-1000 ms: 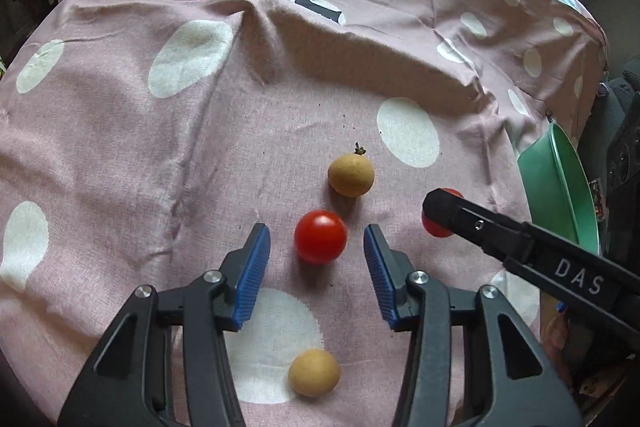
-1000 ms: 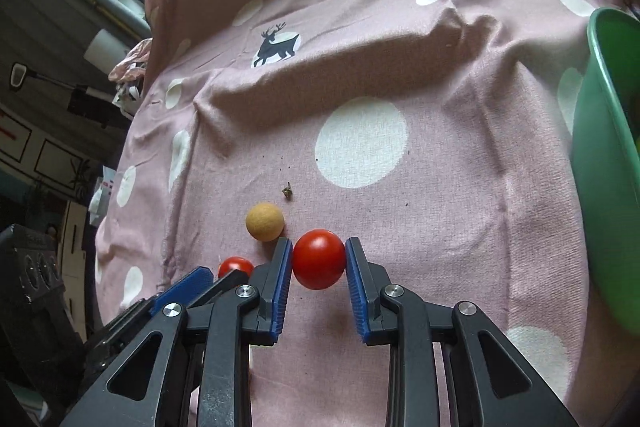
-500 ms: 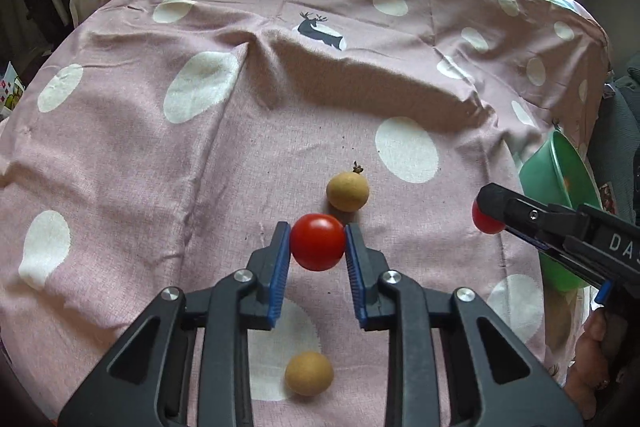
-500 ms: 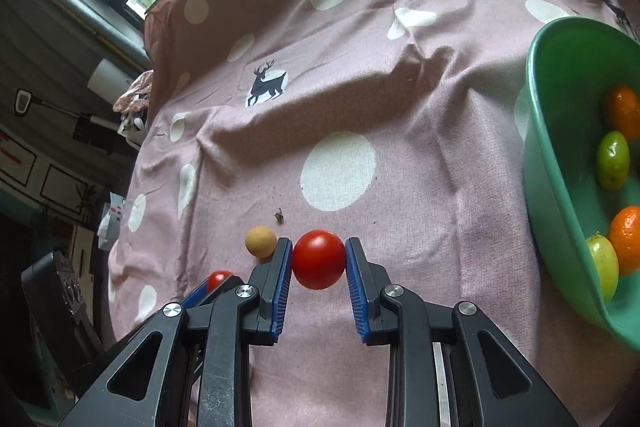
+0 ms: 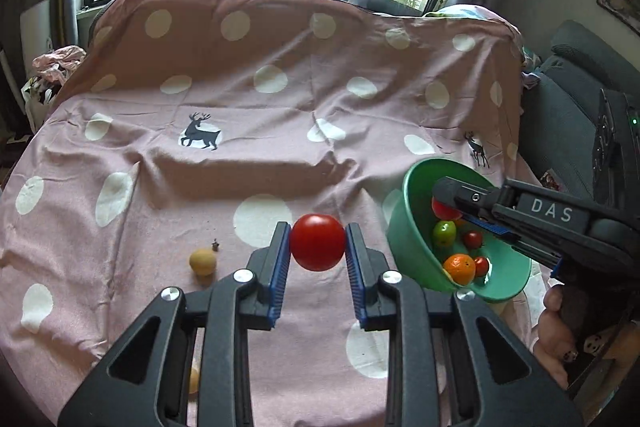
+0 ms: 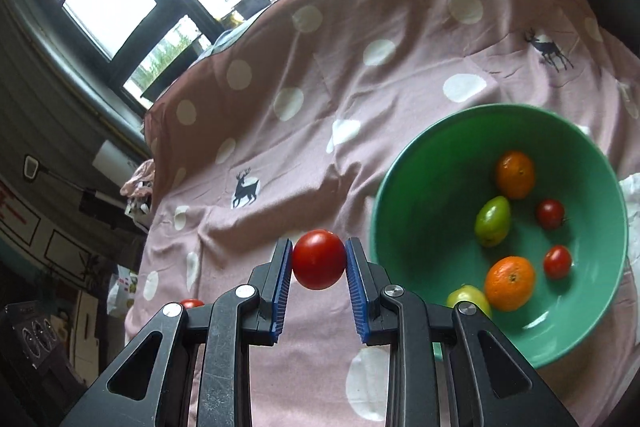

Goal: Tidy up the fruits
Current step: 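Carry the cherry tomato with the right gripper over the bowl, then open the right gripper to release the tomato into the bowl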

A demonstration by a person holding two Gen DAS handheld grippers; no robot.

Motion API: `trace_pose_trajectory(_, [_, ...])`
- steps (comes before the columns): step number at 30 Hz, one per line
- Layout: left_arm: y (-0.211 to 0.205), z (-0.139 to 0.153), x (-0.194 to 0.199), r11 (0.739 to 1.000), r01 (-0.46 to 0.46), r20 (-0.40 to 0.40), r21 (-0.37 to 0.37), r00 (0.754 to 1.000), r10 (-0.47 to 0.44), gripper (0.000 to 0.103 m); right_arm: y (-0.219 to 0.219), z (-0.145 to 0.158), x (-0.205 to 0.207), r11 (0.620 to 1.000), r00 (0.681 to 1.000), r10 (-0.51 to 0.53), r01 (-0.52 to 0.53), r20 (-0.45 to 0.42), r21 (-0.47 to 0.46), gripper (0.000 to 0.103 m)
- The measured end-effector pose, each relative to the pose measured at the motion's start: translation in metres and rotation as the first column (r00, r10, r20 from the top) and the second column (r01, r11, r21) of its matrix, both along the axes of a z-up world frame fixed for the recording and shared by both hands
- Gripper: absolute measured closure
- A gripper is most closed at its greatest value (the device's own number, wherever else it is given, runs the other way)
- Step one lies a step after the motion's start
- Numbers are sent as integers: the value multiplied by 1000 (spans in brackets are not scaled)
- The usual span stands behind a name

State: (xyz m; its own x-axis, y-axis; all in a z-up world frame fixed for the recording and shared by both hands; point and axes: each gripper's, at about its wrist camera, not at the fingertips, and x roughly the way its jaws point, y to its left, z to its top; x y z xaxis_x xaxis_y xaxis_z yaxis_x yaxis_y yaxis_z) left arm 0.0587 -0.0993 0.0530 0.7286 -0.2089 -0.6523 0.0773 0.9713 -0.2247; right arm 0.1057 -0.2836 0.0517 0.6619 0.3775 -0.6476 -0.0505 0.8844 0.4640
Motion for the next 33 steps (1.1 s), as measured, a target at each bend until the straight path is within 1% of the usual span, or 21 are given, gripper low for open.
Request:
trace_pose_trajectory(2, [-18,1,6,998,57,-3,-8,998,-57,76,-15,2,-1,999,999,-40,40,6,-7,74])
trace_pose_trajectory(4, [-33,2,10,996,89,-5,-20,996,-89,76,-29,1,-1,998,998,-69,69,1,2,74])
trace_pose_trajectory(7, [-55,0,18,991,130,-8,-10,991,-130,76,-46,-2,-1,993,993,-115,116,-10,12,74])
trace_pose_trajectory(9, [-69,-2,23,986,164,-19,-16,986,-164,76,-57,-3,-1,989,989,-147,147,-14,7,74])
trace_pose_trajectory(13, [-96,-8,30,972,235,-48,-20,971,-235,76,-80,-8,-3,979,979,-200,201,-39,29,74])
trace_pose_trajectory(18, [-120,-20,38,953,302,-91,-40,948,-304,76,-99,-16,-5,966,964,-257,259,-73,25,74])
trace_pose_trajectory(24, [-136,-31,45,942,332,-129,-55,933,-337,76,-109,-23,-4,956,952,-288,292,-107,17,74])
trace_pose_trajectory(29, [-140,-38,50,943,330,-161,-49,929,-333,76,-112,-26,-3,958,951,-284,287,-124,13,74])
trace_pose_trajectory(33, [-142,-40,51,945,325,-165,-43,930,-327,76,-114,-28,-2,954,945,-297,300,-133,-3,74])
